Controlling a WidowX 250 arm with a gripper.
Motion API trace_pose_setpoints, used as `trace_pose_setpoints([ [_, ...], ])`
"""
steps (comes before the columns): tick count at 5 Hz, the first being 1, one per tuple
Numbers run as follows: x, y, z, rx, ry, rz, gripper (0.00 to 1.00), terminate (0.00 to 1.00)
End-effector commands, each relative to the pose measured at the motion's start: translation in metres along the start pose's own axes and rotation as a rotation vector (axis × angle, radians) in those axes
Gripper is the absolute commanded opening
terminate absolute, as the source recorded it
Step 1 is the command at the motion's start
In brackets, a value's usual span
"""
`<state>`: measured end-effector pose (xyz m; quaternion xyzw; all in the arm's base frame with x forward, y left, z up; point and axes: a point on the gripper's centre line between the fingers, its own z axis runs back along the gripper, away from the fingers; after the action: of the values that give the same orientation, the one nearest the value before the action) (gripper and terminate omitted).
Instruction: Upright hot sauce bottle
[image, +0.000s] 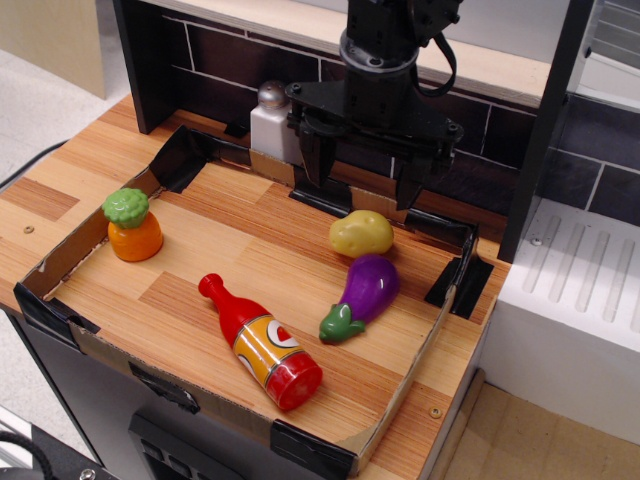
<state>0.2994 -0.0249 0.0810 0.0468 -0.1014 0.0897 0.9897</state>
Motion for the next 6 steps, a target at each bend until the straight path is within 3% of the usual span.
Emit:
trace_pose_setpoints([
  [1, 0.0, 0.0, 0.0, 0.0, 0.0, 0.0, 1.0, 0.0],
  [3, -0.029, 0.043, 0.023, 0.007, -0.008, 0.355, 1.0, 0.0],
  [4, -0.042, 0.062, 0.016, 0.025, -0.025, 0.57, 1.0, 0.0],
  [5, -0.057, 0.072, 0.002, 0.06, -0.001, 0.791, 1.0, 0.0],
  [6, -0.066, 0.078, -0.017, 0.062, 0.047, 0.935, 1.0, 0.0],
])
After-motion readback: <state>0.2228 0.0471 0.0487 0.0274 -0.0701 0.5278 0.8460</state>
